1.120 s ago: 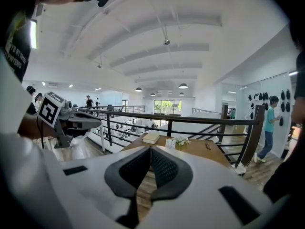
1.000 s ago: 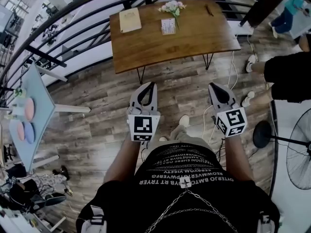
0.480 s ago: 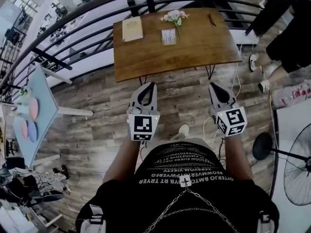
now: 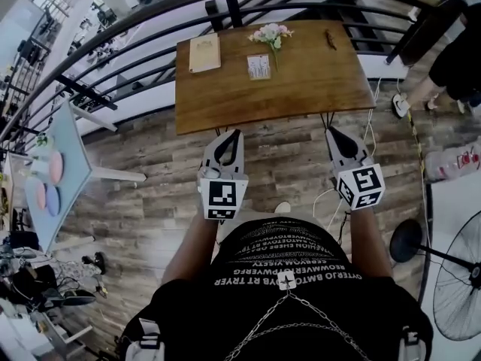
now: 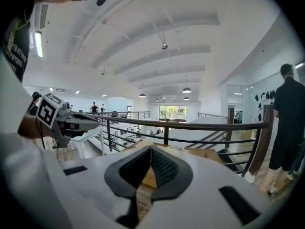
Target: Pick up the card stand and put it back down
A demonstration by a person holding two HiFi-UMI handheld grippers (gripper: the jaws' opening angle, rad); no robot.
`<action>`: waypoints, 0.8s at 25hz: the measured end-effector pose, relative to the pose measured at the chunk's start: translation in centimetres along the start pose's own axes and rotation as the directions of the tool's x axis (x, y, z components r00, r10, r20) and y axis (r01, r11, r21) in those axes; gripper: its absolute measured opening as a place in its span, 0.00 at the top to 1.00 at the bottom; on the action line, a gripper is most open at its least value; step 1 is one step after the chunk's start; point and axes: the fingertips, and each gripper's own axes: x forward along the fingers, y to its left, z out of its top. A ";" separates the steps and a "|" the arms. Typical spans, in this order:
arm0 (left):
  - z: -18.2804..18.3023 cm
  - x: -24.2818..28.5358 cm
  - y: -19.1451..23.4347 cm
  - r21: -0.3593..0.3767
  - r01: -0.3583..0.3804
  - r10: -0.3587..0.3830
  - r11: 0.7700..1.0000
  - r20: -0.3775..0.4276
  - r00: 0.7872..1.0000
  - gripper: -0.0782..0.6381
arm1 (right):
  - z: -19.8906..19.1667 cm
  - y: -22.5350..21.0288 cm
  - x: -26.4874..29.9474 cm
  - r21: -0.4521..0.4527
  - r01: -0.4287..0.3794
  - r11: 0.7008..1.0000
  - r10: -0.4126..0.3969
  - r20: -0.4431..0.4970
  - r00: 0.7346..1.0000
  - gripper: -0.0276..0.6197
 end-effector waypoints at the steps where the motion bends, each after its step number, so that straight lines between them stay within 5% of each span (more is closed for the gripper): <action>1: 0.0 -0.1 -0.1 0.000 -0.003 0.003 1.000 -0.005 1.000 0.85 | 0.0 -0.1 0.0 0.004 -0.006 1.000 0.006 -0.001 1.000 0.93; 20: -0.9 2.1 3.7 0.003 -0.043 0.043 0.999 -0.040 0.998 0.85 | 0.7 0.0 5.3 0.024 -0.048 0.999 0.048 -0.001 0.999 0.93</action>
